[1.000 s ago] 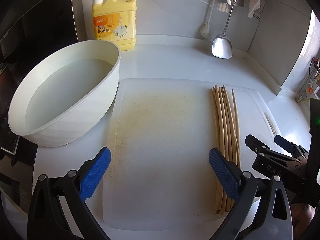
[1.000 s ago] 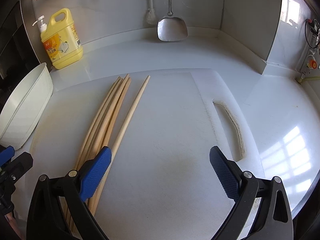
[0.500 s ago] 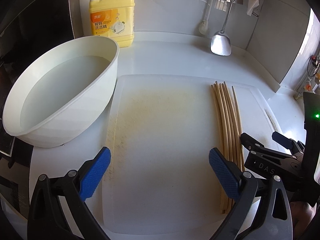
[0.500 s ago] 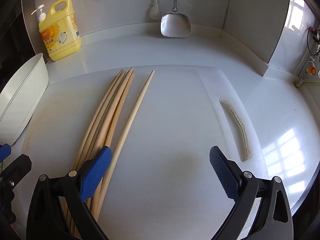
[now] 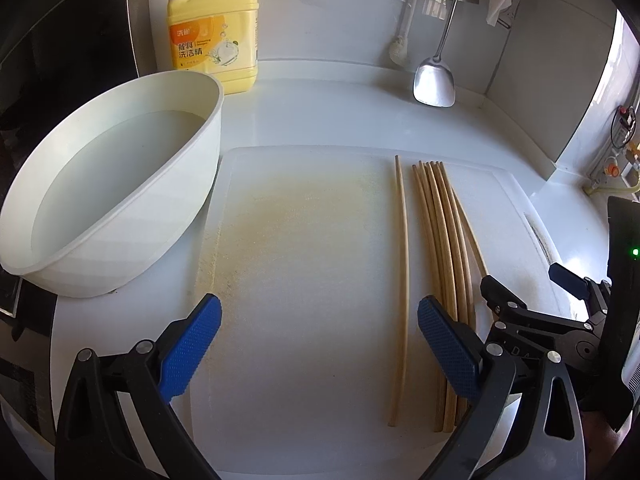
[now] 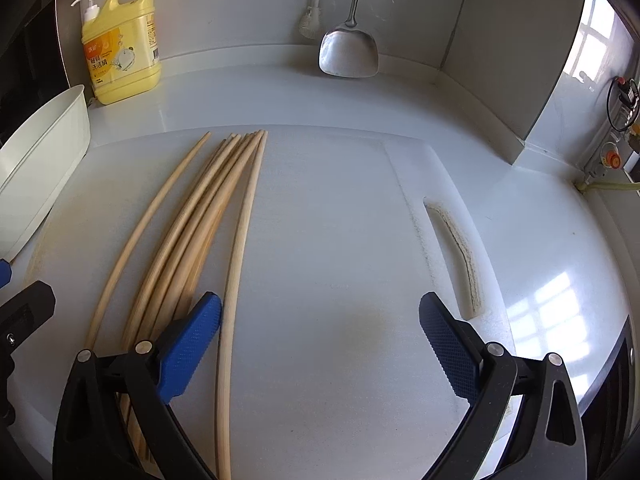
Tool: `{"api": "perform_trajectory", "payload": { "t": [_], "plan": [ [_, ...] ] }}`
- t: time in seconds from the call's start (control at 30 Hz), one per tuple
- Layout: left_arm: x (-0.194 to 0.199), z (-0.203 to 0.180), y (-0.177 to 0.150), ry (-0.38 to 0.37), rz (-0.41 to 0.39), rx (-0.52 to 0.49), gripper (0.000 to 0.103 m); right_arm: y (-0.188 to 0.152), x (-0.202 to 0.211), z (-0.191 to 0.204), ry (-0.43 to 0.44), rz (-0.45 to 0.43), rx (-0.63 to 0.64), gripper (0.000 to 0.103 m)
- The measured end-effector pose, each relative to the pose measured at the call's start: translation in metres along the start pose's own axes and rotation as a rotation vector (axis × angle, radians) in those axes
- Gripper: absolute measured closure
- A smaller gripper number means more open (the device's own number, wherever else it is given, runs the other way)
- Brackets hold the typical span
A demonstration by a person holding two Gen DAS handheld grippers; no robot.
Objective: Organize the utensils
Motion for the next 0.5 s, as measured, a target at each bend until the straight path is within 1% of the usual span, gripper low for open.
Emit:
{"api": "perform_trajectory", "payload": {
  "t": [0.23,0.5],
  "plan": [
    [-0.014,-0.013,0.003,-0.005,0.0,-0.025,0.006,-0.004,0.004,-0.019,0.038,-0.02,-0.013,0.009],
    [-0.029,-0.025,0.004,0.014,0.001,-0.06,0.006,-0.006,0.006,-0.025,0.057,-0.029,-0.009,0.009]
  ]
}}
Point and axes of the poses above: each gripper's, at about its wrist camera, not at the fingertips, and x roughly against the way its jaws point, z to its left, y to its top, the point moved 1 cm from there along -x, roughly the way its jaws point, and after that the axes turned 11 degrees about y, right-handed, at the moved point
